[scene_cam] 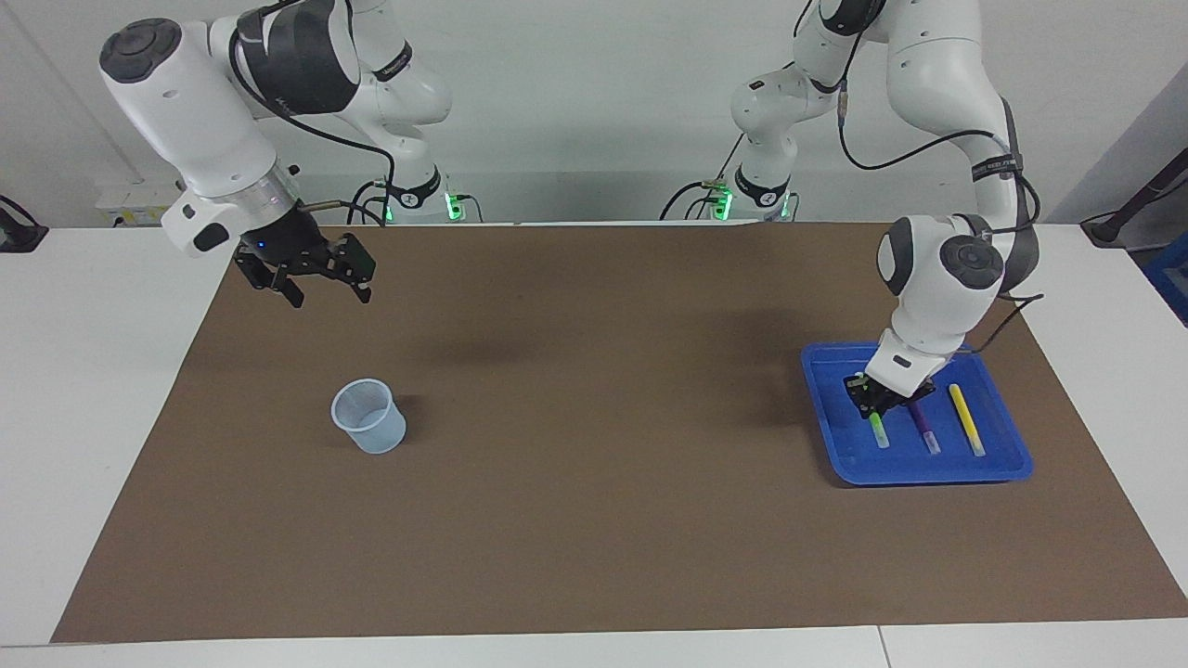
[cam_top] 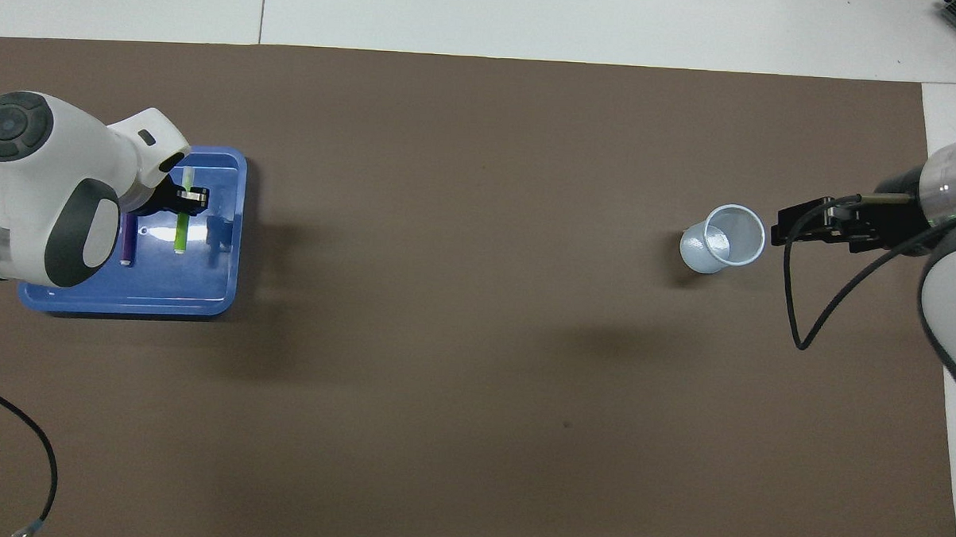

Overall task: Right arm passes pens to left for tray arrangement
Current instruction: 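Carry the green pen to the tray with the left gripper and lower it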

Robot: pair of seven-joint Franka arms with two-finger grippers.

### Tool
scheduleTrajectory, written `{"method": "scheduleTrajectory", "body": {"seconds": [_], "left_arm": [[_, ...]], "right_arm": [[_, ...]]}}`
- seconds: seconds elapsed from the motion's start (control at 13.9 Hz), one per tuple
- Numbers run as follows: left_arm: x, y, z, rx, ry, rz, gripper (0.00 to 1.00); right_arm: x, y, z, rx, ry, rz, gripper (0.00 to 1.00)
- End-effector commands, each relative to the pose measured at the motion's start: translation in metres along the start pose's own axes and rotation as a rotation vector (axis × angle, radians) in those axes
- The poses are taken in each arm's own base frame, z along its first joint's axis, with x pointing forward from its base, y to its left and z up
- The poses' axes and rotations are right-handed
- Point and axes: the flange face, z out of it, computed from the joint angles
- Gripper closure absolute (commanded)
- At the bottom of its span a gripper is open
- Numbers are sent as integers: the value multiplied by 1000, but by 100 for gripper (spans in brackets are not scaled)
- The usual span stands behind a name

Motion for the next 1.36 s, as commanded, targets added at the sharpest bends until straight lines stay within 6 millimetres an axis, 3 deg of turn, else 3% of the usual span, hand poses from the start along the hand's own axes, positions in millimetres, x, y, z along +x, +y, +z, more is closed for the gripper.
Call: {"method": "scheduleTrajectory", "body": {"seconds": [0.0, 0.36, 0.43, 0.65, 0.79, 0.86, 1.01, 1.29], "left_arm": [[3, -12, 15, 23, 18, 52, 100], [1, -13, 21, 17, 19, 36, 100], [1, -13, 21, 17, 19, 33, 91], [-2, -11, 24, 15, 9, -49, 88], [-5, -10, 27, 15, -2, -53, 71], [-5, -11, 27, 16, -1, -54, 69], [-5, -11, 27, 16, -1, -54, 54], [1, -9, 16, 0, 9, -71, 54]], "right_arm": [[-22, 5, -22, -38, -12, -36, 0], [-34, 4, -15, -41, -67, -77, 0], [-38, 1, -13, -43, -69, -82, 0], [-41, -7, -9, -44, -69, -97, 0], [-42, -9, -10, -44, -72, -100, 0], [-45, -13, -10, -45, -79, -101, 0], [-46, -12, -13, -43, -72, -94, 0], [-44, -6, -10, -40, -35, -88, 0]]}}
